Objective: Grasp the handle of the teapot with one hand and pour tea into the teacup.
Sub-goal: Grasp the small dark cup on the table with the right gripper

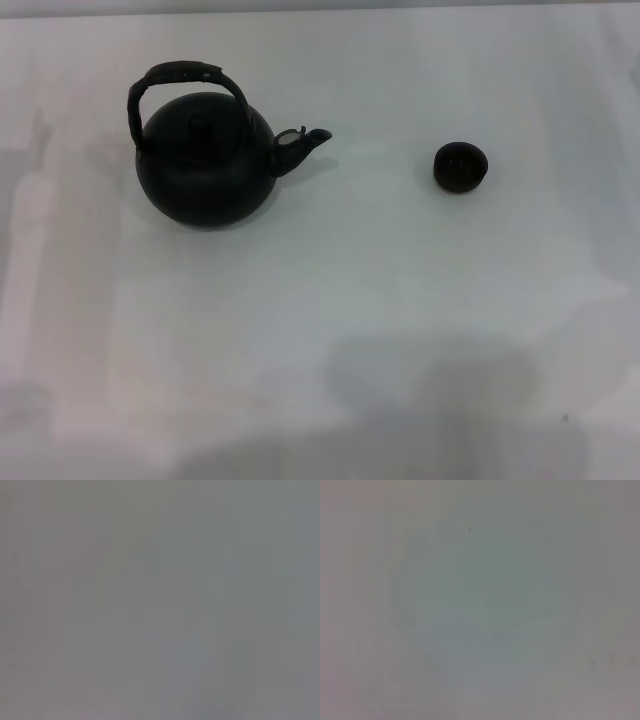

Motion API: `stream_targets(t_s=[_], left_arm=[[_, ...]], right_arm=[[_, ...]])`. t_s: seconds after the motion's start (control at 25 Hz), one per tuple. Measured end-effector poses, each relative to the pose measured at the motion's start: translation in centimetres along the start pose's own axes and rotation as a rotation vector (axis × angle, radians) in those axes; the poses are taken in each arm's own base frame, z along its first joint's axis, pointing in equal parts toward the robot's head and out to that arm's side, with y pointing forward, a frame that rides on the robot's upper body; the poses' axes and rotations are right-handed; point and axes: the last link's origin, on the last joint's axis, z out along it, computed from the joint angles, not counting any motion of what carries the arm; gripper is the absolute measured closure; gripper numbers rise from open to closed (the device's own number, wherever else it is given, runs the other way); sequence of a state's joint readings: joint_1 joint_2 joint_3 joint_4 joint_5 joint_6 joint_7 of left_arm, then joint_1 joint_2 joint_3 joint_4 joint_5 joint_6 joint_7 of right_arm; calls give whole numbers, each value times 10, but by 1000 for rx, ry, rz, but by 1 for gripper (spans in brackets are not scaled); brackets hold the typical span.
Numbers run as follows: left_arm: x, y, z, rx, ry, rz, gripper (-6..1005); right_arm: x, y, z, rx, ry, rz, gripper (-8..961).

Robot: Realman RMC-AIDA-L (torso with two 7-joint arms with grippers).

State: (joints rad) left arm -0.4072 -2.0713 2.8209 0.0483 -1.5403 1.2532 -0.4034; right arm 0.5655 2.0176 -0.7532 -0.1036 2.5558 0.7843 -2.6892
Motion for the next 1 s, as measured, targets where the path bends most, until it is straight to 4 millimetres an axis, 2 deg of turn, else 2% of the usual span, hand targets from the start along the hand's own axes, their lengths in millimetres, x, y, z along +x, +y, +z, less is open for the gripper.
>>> stream_targets(t_s=[0.72,0.84,1.0], left_arm=[[-1,-1,-4,4,4,-4,106],[-1,0,-5,0,1,-2,106],[-2,-1,-6,1,-1,1,106]], right_arm=[[3,5,3,-26,41,48,129],[-8,11,10,-93,39,73,131],[-37,24,26,-252,89,51,135]])
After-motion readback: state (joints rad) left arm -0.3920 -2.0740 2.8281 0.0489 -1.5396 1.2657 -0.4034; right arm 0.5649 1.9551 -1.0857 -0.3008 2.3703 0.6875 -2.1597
